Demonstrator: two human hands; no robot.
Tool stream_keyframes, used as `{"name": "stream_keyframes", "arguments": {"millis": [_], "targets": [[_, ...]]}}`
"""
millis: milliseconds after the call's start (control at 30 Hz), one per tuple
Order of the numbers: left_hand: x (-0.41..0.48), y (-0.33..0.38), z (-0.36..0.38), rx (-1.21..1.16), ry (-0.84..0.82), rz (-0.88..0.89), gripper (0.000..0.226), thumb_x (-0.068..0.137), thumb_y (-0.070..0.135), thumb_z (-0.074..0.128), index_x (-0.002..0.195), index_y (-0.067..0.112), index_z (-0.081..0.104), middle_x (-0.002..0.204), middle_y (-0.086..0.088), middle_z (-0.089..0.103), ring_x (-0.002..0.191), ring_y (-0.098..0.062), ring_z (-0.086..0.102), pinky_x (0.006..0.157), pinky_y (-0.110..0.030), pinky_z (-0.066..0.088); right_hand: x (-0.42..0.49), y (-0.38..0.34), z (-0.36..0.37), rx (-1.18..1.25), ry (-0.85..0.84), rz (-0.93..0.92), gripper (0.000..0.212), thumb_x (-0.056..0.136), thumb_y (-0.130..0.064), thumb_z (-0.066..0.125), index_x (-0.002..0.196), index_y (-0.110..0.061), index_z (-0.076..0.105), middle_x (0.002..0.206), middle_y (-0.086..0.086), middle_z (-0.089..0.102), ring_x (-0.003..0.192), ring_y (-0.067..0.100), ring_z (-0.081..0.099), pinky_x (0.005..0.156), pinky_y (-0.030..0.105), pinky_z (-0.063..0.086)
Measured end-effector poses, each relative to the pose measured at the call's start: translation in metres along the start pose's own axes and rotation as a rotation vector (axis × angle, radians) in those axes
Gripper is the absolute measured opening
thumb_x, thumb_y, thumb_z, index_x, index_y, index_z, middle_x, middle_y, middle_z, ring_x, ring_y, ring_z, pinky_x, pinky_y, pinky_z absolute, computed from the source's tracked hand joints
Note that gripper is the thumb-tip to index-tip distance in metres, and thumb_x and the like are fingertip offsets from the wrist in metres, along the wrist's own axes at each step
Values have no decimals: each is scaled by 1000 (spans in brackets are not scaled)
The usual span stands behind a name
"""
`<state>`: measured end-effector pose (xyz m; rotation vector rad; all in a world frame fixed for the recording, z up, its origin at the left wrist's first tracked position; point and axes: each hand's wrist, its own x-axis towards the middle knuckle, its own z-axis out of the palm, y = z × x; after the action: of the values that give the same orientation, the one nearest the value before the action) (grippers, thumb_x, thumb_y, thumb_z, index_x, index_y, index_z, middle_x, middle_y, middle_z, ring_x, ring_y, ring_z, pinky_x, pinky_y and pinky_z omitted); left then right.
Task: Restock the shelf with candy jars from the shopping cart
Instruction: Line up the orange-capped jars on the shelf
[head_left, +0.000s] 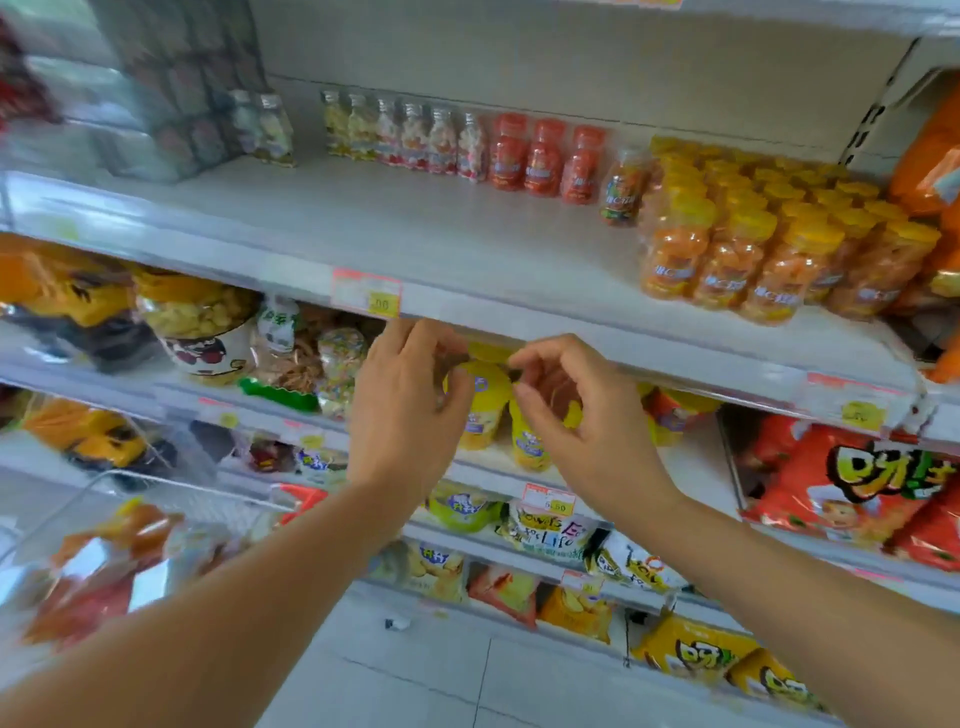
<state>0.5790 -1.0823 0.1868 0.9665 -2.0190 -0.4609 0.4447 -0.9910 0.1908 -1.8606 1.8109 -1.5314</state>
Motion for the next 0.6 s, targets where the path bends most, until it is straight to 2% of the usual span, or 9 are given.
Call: {"name": "stream_keyframes", "arguments": {"millis": [133,233,333,500,600], "targets": [[-40,-86,-61,47,-19,-227,16,85,12,59,95,24,62,91,8,56,76,-13,54,67,-31,43,-5,-21,97,89,-154,25,8,93,-10,57,97,-14,63,79,-9,58,65,13,52,59,26,43],[-80,-164,-107,101,-102,-414,19,80,10,60,90,26,65,90,4,66,80,-18,61,73,-36,50,-13,-36,181,116,-294,60,10,92,-9,56,97,-14,64,76,-2,60,62,11,51,58,21,40],[-122,-244,-149,178,-216,-551,19,78,8,62,87,25,64,96,-1,69,88,-23,63,78,-40,51,-22,-51,267,129,-445,126,12,91,-10,57,99,-15,64,78,-8,59,63,8,52,60,14,37],[-173,-355,-202,340,-413,-703,21,82,18,64,103,18,64,107,-4,66,102,-30,56,79,-36,45,-34,-54,394,76,-661,273,15,89,-9,59,102,-16,63,85,0,60,70,11,54,65,20,41],[-194,-403,-220,401,-512,-736,31,86,25,60,118,23,60,120,-2,62,112,-27,52,88,-34,42,-43,-44,452,-2,-798,380,17,91,-10,59,107,-15,61,92,7,61,79,17,56,67,17,41]]}}
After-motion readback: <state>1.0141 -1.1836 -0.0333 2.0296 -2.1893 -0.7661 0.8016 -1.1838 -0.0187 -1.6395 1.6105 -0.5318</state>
